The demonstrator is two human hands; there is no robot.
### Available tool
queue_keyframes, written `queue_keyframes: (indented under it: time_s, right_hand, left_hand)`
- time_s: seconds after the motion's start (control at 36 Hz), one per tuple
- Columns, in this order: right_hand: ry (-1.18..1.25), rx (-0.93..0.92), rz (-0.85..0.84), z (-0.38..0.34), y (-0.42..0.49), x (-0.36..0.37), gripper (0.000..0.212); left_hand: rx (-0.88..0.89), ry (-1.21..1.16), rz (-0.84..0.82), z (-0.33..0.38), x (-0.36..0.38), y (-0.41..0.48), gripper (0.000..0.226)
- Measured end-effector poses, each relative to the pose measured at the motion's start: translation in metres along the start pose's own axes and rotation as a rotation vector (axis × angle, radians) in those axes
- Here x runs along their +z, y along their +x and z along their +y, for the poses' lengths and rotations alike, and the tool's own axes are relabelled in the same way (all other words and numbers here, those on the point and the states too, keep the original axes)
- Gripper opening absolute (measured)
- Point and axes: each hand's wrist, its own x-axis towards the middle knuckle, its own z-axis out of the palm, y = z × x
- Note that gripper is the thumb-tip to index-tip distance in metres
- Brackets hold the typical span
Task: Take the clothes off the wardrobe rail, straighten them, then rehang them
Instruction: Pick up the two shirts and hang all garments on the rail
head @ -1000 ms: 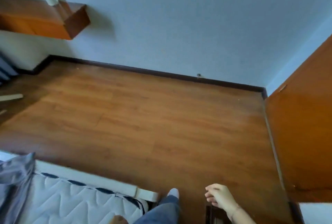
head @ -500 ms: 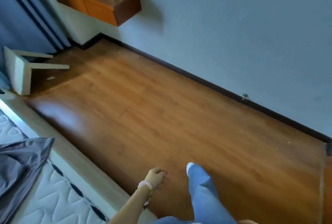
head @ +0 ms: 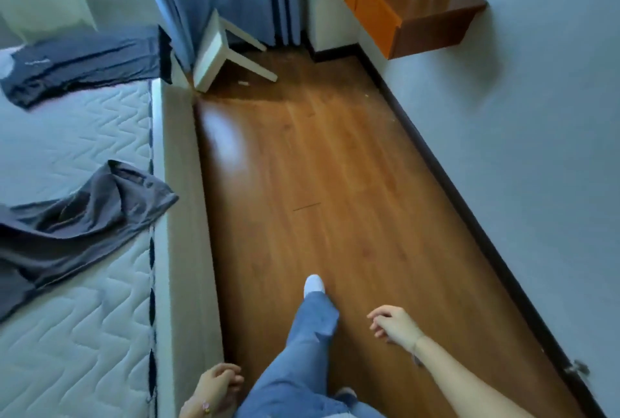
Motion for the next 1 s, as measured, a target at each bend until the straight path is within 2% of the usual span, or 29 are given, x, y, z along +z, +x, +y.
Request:
queue_keyframes:
  time_s: [0.06, 0.17, 0.36, 0.47, 0.61, 0.72, 0.83, 1.0]
  right_hand:
    - [-0.01, -0.049, -0.008, -0.043, 0.029, -0.007, 0.025]
    - [-0.1, -0.09, -0.03, -0.105, 0.08, -0.017, 0.028]
    - [-0.225, 0.008, -0.006, -0.169, 0.143, -0.053, 0.026]
    - [-0.261, -0.056, 0.045, -0.229, 0.162, -0.078, 0.027]
    - [-0.345, -0.099, -0.027, -0.302, 0.223, -0.09, 0.03]
    - [-0.489, -0.163, -0.071, -0.386, 0.283, -0.084, 0.022]
    - [-0.653, -0.192, -0.193, -0.484, 0.317, -0.06, 0.019]
    - [-0.825, -0.341, -0.397, -0.621, 0.351, 0.03, 0.023]
  left_hand:
    - [-0.058, -0.042, -0.063, 0.018, 0.014, 0.001, 0.026]
    - [-0.155, -0.076, 0.041, 0.069, 0.026, 0.034, 0.025]
    - [-0.053, -0.037, -0.044, 0.202, 0.07, 0.082, 0.028]
    - [0.039, -0.139, -0.064, 0.296, 0.084, 0.101, 0.031]
    - [0.084, -0.232, -0.053, 0.373, 0.088, 0.14, 0.029]
    - [0.006, -0.383, 0.023, 0.4, 0.082, 0.171, 0.03]
    - [-0.139, -0.529, 0.158, 0.391, 0.073, 0.184, 0.03]
    - [-0.251, -0.693, 0.298, 0.372, 0.062, 0.186, 0.026]
